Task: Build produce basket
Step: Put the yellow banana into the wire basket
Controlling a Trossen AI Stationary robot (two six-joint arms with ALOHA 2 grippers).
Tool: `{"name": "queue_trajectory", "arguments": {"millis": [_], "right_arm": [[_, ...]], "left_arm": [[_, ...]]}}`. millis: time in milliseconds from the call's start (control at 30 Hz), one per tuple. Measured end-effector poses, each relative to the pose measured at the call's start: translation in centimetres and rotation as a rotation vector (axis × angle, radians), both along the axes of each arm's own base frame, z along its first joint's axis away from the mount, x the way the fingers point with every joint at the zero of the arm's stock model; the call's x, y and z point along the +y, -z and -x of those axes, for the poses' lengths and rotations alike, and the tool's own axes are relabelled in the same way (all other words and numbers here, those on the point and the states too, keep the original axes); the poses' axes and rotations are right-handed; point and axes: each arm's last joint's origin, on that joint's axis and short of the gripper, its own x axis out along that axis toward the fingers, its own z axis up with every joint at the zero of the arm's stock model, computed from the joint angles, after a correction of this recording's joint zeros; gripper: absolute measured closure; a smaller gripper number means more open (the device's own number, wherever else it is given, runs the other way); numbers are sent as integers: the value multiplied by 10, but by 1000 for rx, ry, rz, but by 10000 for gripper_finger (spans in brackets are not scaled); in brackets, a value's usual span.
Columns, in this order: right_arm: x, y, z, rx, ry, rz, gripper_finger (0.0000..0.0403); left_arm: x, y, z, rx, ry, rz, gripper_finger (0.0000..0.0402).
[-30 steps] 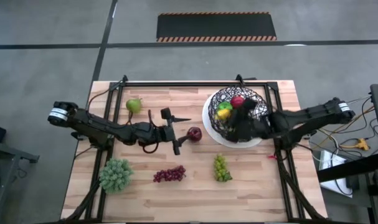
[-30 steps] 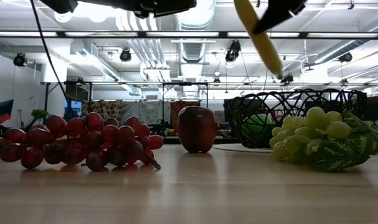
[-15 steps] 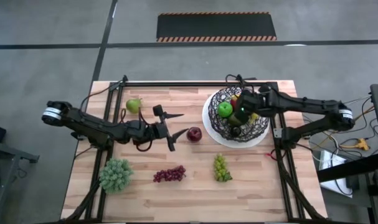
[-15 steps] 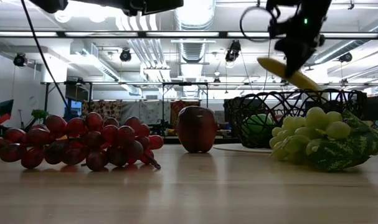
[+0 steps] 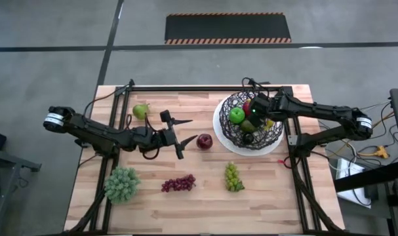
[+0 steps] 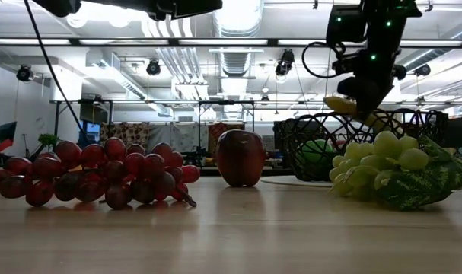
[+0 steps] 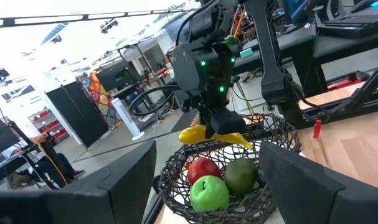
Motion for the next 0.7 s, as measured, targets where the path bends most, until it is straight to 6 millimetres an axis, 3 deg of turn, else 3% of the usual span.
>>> {"name": "queue_trajectory", "arguments": {"millis": [467, 700], "right_arm": [[-2, 30, -2, -71, 10, 27, 291], [-3, 31, -1, -62, 48, 104, 291]], "left_arm": [[0, 1, 0, 2, 0, 0, 134], [0, 1, 0, 2, 0, 1, 134]]}}
